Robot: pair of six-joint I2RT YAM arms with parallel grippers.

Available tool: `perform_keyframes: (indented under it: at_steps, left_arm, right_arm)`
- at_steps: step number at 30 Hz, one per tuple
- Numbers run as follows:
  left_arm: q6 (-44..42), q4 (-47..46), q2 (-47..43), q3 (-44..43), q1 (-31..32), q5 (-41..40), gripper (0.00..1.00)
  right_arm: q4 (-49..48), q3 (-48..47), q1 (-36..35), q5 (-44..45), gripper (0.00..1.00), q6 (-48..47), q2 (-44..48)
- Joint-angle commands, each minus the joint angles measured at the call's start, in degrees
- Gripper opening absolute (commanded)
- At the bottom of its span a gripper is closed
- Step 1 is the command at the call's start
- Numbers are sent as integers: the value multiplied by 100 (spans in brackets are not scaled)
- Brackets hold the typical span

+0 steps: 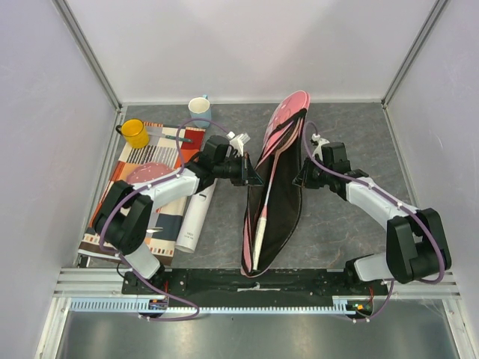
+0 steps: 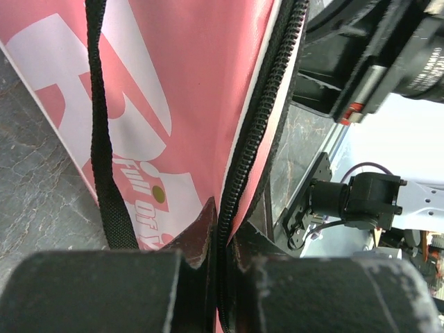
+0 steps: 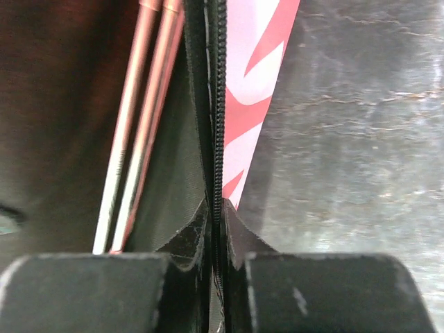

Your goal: Pack up the badminton gear

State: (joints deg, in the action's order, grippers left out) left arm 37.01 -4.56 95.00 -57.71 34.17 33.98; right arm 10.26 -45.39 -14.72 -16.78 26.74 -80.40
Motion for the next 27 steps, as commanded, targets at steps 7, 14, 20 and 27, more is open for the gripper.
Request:
perform_keyframes:
  at_steps: [7,14,20,27]
  left_arm:
    - [-677,420,-34,-548,493,-347,53]
    - [-1354,869,-148,-803,1169,-1252,84]
    - [-1855,1123,-307,-812,1890,-2947,95]
    - [-2260,1177,-246,-733,2444,-5195,76]
  right_arm:
    - [-455,-374,-347,-354,0,1990,595]
    - [-789,-366,-558,-46,0,3185,587]
    - [-895,-646,-795,78,0,3882,464]
    - [-710,-717,-954,508,0,4339,666]
